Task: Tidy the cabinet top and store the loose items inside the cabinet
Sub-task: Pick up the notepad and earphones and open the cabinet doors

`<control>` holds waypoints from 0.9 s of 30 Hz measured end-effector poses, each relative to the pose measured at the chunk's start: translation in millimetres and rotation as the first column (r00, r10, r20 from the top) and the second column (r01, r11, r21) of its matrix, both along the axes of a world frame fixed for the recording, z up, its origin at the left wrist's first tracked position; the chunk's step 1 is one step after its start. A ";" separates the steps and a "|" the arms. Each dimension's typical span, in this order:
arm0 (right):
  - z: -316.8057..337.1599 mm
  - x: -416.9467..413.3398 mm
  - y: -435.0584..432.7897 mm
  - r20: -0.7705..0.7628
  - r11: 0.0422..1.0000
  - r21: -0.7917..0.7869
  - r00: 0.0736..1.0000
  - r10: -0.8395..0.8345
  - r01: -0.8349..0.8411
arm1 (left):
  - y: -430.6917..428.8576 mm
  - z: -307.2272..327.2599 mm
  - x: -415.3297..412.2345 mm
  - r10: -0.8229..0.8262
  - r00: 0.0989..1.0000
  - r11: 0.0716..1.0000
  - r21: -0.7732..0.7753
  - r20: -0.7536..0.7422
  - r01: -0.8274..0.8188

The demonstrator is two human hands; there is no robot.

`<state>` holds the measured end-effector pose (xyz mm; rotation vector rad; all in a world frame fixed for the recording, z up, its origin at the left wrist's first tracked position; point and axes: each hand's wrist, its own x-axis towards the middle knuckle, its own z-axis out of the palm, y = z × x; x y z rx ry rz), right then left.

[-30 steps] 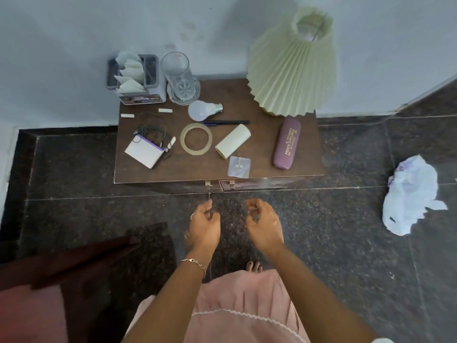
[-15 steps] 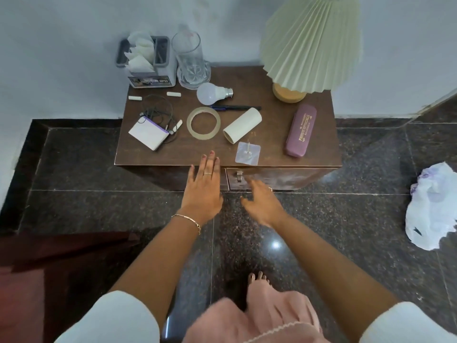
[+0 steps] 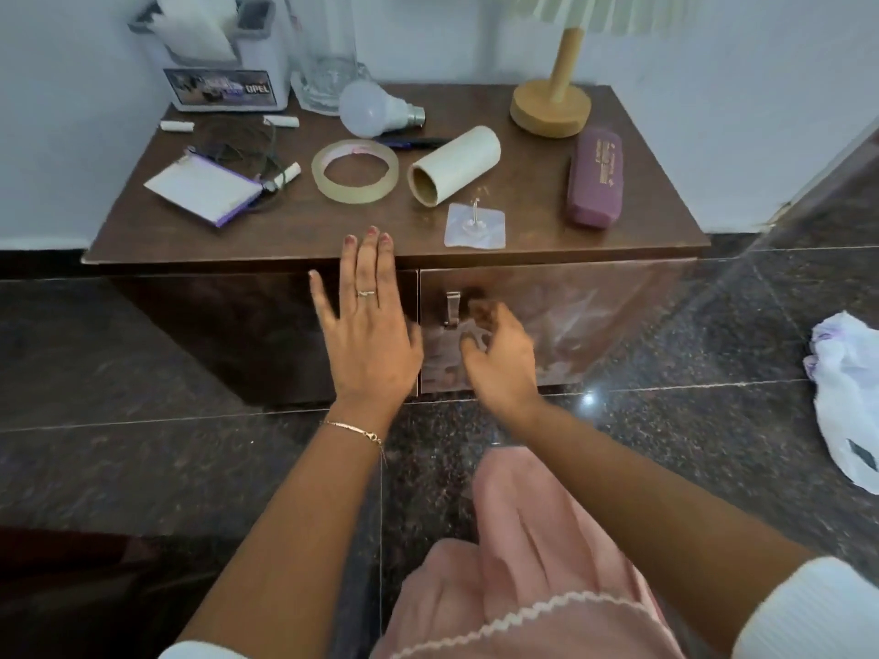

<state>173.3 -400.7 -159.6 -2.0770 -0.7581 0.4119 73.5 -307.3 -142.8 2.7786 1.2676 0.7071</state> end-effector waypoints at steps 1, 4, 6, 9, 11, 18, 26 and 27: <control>-2.1 0.2 5.1 -0.004 1.000 0.023 1.000 -0.011 0.011 | 2.6 -4.1 0.8 0.003 1.000 1.000 0.031 0.017 -0.004; -5.6 -2.5 17.4 -0.023 0.996 0.074 0.999 -0.040 0.042 | 7.4 -12.7 0.2 -0.003 0.999 0.995 0.096 0.035 0.000; -8.0 -4.3 23.2 -0.027 0.992 0.092 0.996 -0.081 0.084 | 9.8 -15.4 0.2 -0.006 0.999 0.992 0.127 0.052 0.000; -9.1 -6.7 23.4 -0.031 0.990 0.094 0.994 -0.102 0.104 | 9.6 -16.6 0.7 -0.012 0.997 0.991 0.135 0.075 0.002; -5.0 -7.7 20.6 -0.033 0.991 0.080 0.994 -0.103 0.105 | 9.0 -17.0 0.6 -0.017 0.996 0.991 0.136 0.088 0.005; 22.7 -15.3 0.9 -0.155 0.998 0.045 0.987 -0.038 0.046 | 3.3 0.9 -0.7 -0.073 0.978 0.997 0.024 0.196 0.070; 13.4 -21.1 -42.0 -0.278 0.998 0.039 0.960 -0.035 0.048 | -23.6 10.4 4.1 -0.446 0.788 0.814 -0.175 0.424 0.554; 13.4 -21.2 -47.7 -0.315 0.997 0.048 0.948 -0.042 0.060 | -25.6 12.5 6.6 -0.421 0.775 0.764 -0.275 0.471 0.583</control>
